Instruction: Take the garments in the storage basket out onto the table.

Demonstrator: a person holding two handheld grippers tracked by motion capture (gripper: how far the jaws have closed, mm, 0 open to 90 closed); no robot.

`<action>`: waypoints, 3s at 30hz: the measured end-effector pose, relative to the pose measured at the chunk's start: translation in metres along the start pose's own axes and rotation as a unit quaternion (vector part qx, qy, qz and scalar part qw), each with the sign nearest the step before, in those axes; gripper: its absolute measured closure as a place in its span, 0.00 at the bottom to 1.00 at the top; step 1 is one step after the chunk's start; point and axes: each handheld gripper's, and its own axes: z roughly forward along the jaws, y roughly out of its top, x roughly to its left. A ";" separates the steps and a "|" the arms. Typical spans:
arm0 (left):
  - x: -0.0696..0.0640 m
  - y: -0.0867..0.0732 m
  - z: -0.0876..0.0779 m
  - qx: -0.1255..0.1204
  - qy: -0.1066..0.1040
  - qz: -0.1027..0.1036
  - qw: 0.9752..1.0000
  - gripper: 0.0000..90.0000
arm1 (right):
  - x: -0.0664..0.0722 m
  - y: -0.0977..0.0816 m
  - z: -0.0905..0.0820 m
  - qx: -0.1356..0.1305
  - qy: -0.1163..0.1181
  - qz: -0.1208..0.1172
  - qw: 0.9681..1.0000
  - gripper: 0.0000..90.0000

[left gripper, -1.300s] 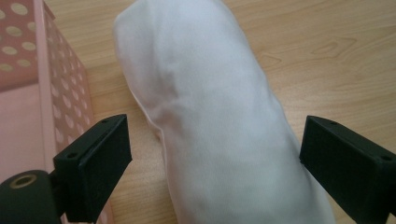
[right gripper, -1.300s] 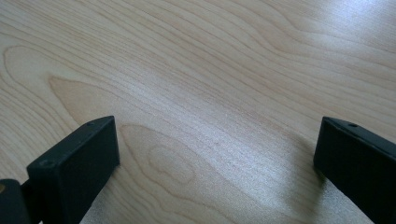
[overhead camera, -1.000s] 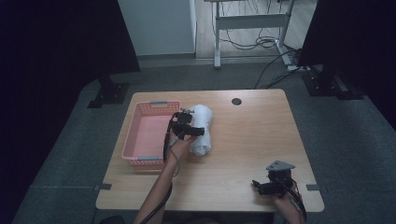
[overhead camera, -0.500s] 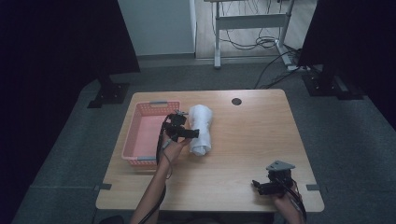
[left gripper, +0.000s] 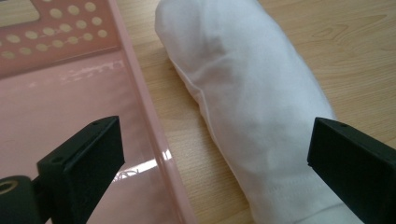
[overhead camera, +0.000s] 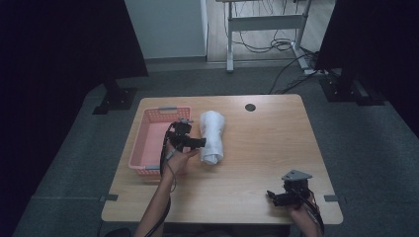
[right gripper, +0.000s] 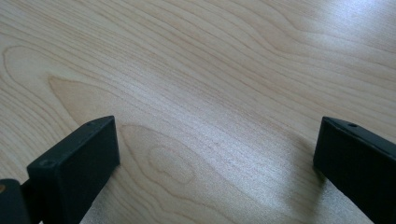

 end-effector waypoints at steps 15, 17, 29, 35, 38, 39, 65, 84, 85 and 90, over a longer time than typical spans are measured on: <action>0.014 -0.009 -0.016 -0.010 -0.003 -0.001 1.000 0.05 | 0.000 0.000 0.000 -0.001 -0.001 0.000 1.000 0.00; 0.016 -0.011 -0.018 -0.009 -0.006 0.003 1.000 0.05 | 0.000 0.000 0.000 -0.001 -0.001 0.000 1.000 0.00; 0.026 -0.020 -0.028 -0.010 -0.002 0.012 1.000 0.06 | 0.000 0.000 0.000 -0.001 -0.003 0.002 1.000 0.00; 0.029 -0.025 -0.032 -0.011 0.000 0.014 1.000 0.06 | 0.000 0.000 0.000 -0.001 -0.004 0.002 1.000 0.00; 0.031 -0.028 -0.035 -0.013 -0.003 0.014 1.000 0.06 | 0.000 0.000 0.000 -0.001 -0.004 0.003 1.000 0.00; 0.031 -0.029 -0.036 -0.014 -0.005 0.012 1.000 0.06 | 0.000 0.000 0.000 -0.001 -0.004 0.002 1.000 0.00; 0.053 -0.058 -0.055 -0.025 0.009 0.006 1.000 0.06 | 0.000 0.000 0.000 -0.001 -0.004 0.002 1.000 0.00; 0.070 -0.079 -0.076 -0.035 0.022 -0.002 0.999 0.06 | 0.001 0.000 0.000 -0.001 -0.006 0.005 1.000 0.00; 0.071 -0.080 -0.077 -0.036 0.023 -0.003 0.999 0.06 | 0.001 0.000 0.000 0.000 -0.007 0.006 1.000 0.00; 0.074 -0.087 -0.083 -0.041 0.024 -0.009 0.999 0.06 | 0.001 0.001 0.000 0.000 -0.007 0.006 1.000 0.00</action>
